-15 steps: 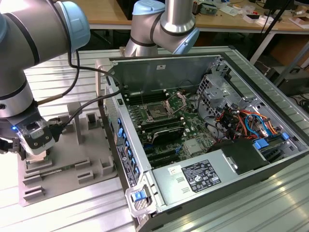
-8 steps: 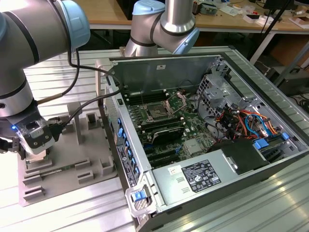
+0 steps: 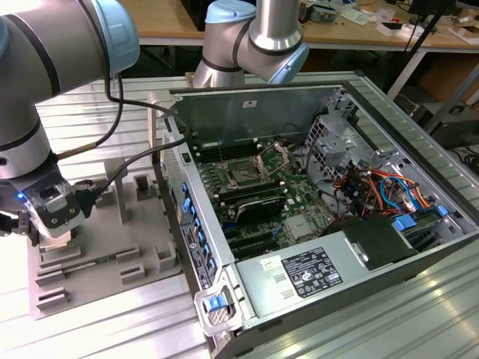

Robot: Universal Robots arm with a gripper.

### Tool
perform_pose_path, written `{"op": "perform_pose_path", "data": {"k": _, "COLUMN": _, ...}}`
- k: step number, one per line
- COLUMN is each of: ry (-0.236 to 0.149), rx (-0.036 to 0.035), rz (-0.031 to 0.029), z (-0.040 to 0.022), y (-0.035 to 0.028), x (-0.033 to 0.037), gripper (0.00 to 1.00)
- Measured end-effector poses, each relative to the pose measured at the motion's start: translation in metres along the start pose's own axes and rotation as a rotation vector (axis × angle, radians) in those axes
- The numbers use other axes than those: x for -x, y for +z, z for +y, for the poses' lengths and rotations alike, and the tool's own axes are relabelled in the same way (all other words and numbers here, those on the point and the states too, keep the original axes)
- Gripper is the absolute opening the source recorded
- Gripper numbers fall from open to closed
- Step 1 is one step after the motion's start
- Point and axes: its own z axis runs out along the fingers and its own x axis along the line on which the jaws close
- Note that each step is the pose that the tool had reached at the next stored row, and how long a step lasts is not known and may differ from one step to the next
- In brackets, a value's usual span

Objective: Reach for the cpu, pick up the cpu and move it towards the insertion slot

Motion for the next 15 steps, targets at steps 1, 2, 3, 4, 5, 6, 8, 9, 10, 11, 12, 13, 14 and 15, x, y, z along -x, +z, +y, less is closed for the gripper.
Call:
{"op": "perform_pose_path", "data": {"k": 1, "ry": 0.0, "rx": 0.0001, "rz": 0.0, "z": 0.0, "y": -0.0003, "x": 0.0, "gripper": 0.55}}
{"op": "perform_pose_path", "data": {"k": 2, "ry": 0.0, "rx": 0.0002, "rz": 0.0, "z": 0.0, "y": -0.0006, "x": 0.0, "gripper": 0.55}}
{"op": "perform_pose_path", "data": {"k": 3, "ry": 0.0, "rx": 0.0004, "rz": 0.0, "z": 0.0, "y": -0.0009, "x": 0.0, "gripper": 0.55}}
{"op": "perform_pose_path", "data": {"k": 4, "ry": 0.0, "rx": 0.0006, "rz": 0.0, "z": 0.0, "y": -0.0013, "x": 0.0, "gripper": 0.55}}
{"op": "perform_pose_path", "data": {"k": 5, "ry": 0.0, "rx": 0.0006, "rz": -0.0001, "z": 0.0, "y": -0.0015, "x": 0.0, "gripper": 0.55}}
{"op": "perform_pose_path", "data": {"k": 6, "ry": 0.0, "rx": 0.0009, "rz": -0.0001, "z": 0.0, "y": -0.0022, "x": 0.0, "gripper": 0.55}}
{"op": "perform_pose_path", "data": {"k": 8, "ry": 0.0, "rx": 0.0011, "rz": 0.0, "z": 0.0, "y": -0.0029, "x": 0.0, "gripper": 0.55}}
{"op": "perform_pose_path", "data": {"k": 9, "ry": 0.0, "rx": 0.0012, "rz": -0.0001, "z": 0.0, "y": -0.0033, "x": 0.0, "gripper": 0.55}}
{"op": "perform_pose_path", "data": {"k": 10, "ry": 0.0, "rx": 0.0012, "rz": -0.0001, "z": 0.0, "y": -0.0036, "x": 0.0, "gripper": 0.55}}
{"op": "perform_pose_path", "data": {"k": 11, "ry": 0.0, "rx": 0.0014, "rz": -0.0001, "z": 0.0001, "y": -0.0042, "x": 0.0, "gripper": 0.55}}
{"op": "perform_pose_path", "data": {"k": 12, "ry": 0.0, "rx": 0.0015, "rz": -0.0001, "z": 0.0001, "y": -0.0045, "x": 0.0, "gripper": 0.55}}
{"op": "perform_pose_path", "data": {"k": 13, "ry": 0.0, "rx": 0.0015, "rz": -0.0001, "z": 0.0001, "y": -0.0048, "x": 0.0, "gripper": 0.55}}
{"op": "perform_pose_path", "data": {"k": 14, "ry": 0.0, "rx": 0.0016, "rz": -0.0001, "z": 0.0001, "y": -0.0054, "x": 0.0, "gripper": 0.55}}
{"op": "perform_pose_path", "data": {"k": 15, "ry": 0.0, "rx": 0.0018, "rz": -0.0002, "z": 0.0001, "y": -0.0058, "x": 0.0, "gripper": 0.55}}
